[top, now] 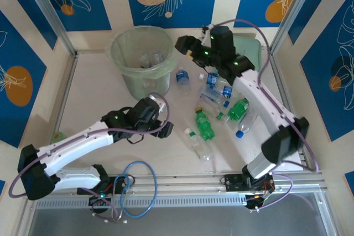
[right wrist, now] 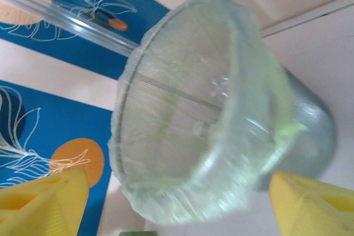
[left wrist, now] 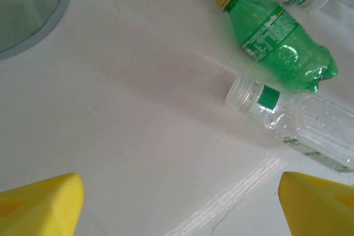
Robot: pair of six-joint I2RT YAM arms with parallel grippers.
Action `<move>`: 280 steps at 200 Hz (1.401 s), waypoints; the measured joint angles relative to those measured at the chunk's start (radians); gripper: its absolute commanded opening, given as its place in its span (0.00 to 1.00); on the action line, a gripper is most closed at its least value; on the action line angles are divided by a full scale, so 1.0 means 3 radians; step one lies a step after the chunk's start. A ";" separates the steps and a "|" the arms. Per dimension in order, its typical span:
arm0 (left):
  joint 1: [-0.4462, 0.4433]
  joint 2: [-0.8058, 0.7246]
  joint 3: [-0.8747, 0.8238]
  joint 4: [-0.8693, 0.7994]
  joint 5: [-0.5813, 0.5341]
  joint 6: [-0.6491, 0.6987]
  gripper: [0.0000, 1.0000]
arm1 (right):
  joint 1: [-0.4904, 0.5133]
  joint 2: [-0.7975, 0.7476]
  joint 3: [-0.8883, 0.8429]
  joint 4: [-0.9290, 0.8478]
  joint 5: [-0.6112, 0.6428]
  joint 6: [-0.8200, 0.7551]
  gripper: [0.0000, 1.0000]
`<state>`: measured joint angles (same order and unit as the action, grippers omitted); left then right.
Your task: Put the plastic bottles in the bin
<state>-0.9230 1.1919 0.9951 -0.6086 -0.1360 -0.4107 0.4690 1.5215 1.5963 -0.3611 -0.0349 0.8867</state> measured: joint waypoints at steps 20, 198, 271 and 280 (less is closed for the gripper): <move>-0.0013 0.0170 0.0130 0.0072 0.0064 0.0036 0.96 | -0.0025 -0.0506 -0.0468 -0.0086 0.0195 -0.0061 0.85; -0.0525 0.2303 0.1815 0.0303 0.0074 -0.0062 0.99 | -0.0605 -0.2553 -0.2141 -0.2448 0.1088 0.0154 0.82; -0.0537 0.2856 0.2144 0.0025 0.0000 -0.0104 0.99 | -0.0923 -0.2710 -0.2191 -0.2642 0.0931 0.0097 0.84; -0.0533 0.2898 0.2177 0.0003 -0.0013 -0.0116 0.99 | -0.0961 -0.2711 -0.2193 -0.2641 0.0899 0.0075 0.84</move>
<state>-1.0828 2.0613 1.6482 -0.6079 -0.1398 -0.4454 0.1806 0.7082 0.9382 -1.1534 0.2348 0.9092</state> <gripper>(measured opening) 0.994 0.840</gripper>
